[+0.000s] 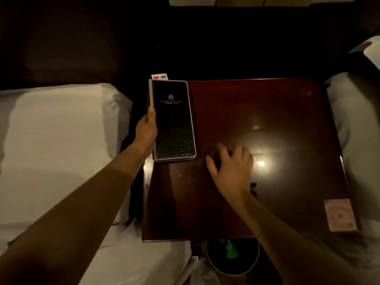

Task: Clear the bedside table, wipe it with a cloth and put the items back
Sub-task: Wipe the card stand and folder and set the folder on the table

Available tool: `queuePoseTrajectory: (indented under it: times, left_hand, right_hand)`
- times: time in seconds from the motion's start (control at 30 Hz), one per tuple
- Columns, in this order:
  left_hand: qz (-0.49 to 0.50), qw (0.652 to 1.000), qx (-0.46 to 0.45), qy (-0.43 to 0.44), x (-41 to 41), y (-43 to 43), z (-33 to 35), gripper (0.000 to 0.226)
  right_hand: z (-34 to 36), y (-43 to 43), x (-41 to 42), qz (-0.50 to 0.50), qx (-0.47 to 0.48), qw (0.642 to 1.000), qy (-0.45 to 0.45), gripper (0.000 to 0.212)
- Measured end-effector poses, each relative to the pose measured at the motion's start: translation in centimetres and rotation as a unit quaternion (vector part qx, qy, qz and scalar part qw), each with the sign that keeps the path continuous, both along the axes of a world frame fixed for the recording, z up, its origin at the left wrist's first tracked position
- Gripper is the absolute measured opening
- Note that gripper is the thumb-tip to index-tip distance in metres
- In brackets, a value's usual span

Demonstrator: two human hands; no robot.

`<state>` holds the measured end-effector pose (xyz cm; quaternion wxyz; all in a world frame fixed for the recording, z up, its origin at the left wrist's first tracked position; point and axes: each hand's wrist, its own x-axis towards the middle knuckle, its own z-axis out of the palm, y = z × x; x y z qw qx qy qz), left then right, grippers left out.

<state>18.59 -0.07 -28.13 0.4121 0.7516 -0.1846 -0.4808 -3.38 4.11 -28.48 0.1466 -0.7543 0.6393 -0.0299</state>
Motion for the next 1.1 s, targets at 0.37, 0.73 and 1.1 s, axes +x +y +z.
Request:
queuePoseTrajectory:
  times: [0.37, 0.73, 1.1]
  left_hand:
    - [-0.034, 0.976, -0.018, -0.214, 0.9, -3.4, -1.0, 0.035]
    - [-0.053, 0.974, -0.011, -0.221, 1.3, -3.5, -1.8, 0.039]
    - [-0.044, 0.974, 0.012, -0.223, 4.6, 2.3, -0.2, 0.045]
  right_hand:
    - [-0.7, -8.9, 10.0, 0.026, 0.193, 0.950, -0.244, 0.055]
    - [-2.1, -7.4, 11.5, -0.007, 0.109, 0.966, -0.233, 0.055]
    - [0.5, -5.4, 12.3, 0.069, -0.001, 0.988, -0.135, 0.054]
